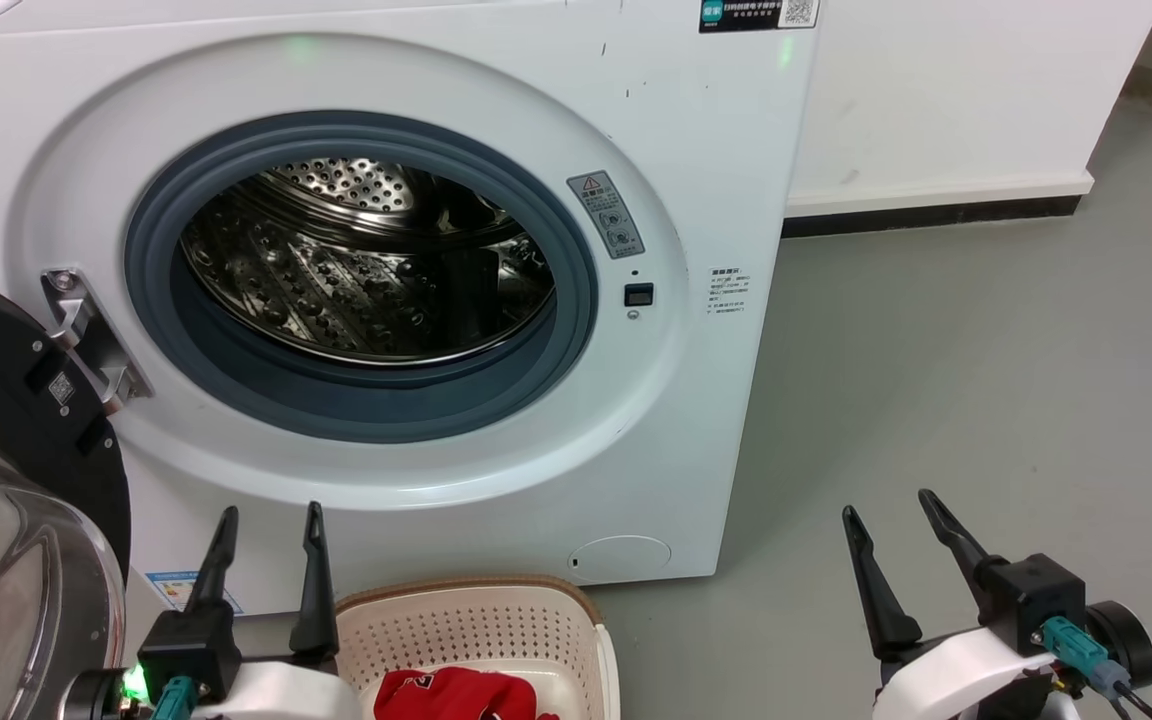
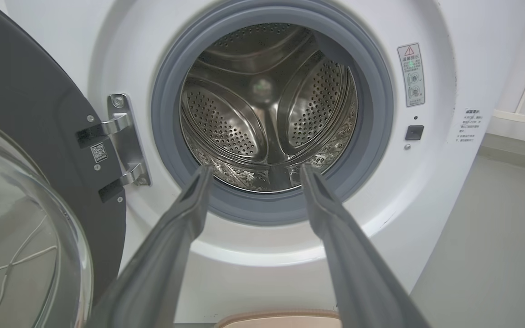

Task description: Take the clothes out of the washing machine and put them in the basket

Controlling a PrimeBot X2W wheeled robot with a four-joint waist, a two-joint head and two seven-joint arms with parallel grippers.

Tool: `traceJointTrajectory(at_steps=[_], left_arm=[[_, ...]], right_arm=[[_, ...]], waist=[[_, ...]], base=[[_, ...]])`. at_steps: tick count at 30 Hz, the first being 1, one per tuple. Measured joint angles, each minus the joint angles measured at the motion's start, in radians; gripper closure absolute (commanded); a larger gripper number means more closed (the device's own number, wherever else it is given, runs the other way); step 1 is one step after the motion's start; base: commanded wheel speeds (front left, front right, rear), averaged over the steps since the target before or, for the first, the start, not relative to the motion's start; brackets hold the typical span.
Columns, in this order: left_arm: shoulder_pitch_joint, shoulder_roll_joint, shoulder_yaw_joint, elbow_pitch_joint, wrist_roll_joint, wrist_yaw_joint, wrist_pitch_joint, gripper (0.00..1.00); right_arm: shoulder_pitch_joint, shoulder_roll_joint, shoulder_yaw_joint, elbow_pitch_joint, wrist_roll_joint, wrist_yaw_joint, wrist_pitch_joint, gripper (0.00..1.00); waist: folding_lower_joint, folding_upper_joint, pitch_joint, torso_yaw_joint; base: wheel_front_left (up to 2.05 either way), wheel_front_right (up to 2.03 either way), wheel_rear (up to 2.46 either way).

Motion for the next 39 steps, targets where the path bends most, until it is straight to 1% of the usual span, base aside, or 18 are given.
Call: traceJointTrajectory(at_steps=[14,28,29,32,39], left_arm=[[0.07,-0.005,-0.012,-0.011,-0.027,0.012,0.005,0.0],[0.071,-0.005,-0.026,-0.022,-0.042,0.026,0.014,0.0],[0.071,-0.006,-0.026,-0.017,-0.042,0.026,0.014,1.0],[0.077,-0.013,-0.025,0.013,-0.053,0.025,0.023,1.0],[0.068,-0.013,-0.007,0.033,-0.191,0.012,0.063,1.0]], right_arm=[[0.016,0.0,0.009,-0.005,0.001,0.0,0.008,0.0],[0.016,0.0,0.015,0.005,0.003,0.0,0.008,0.0],[0.017,0.0,0.015,0.01,0.003,0.0,0.008,1.0],[0.034,0.0,0.017,0.029,0.012,0.0,0.008,1.0],[0.037,-0.006,0.01,0.038,0.175,0.0,0.017,1.0]], waist=[[0.0002,0.0,-0.018,0.001],[0.0002,0.0,-0.014,0.009],[0.0002,0.0,-0.014,0.009],[0.0003,0.0,-0.013,0.01],[0.0003,0.0,-0.01,0.016]], base=[[0.0,0.0,0.0],[0.0,0.0,0.0],[0.0,0.0,0.0],[0.0,0.0,0.0],[0.0,0.0,0.0]])
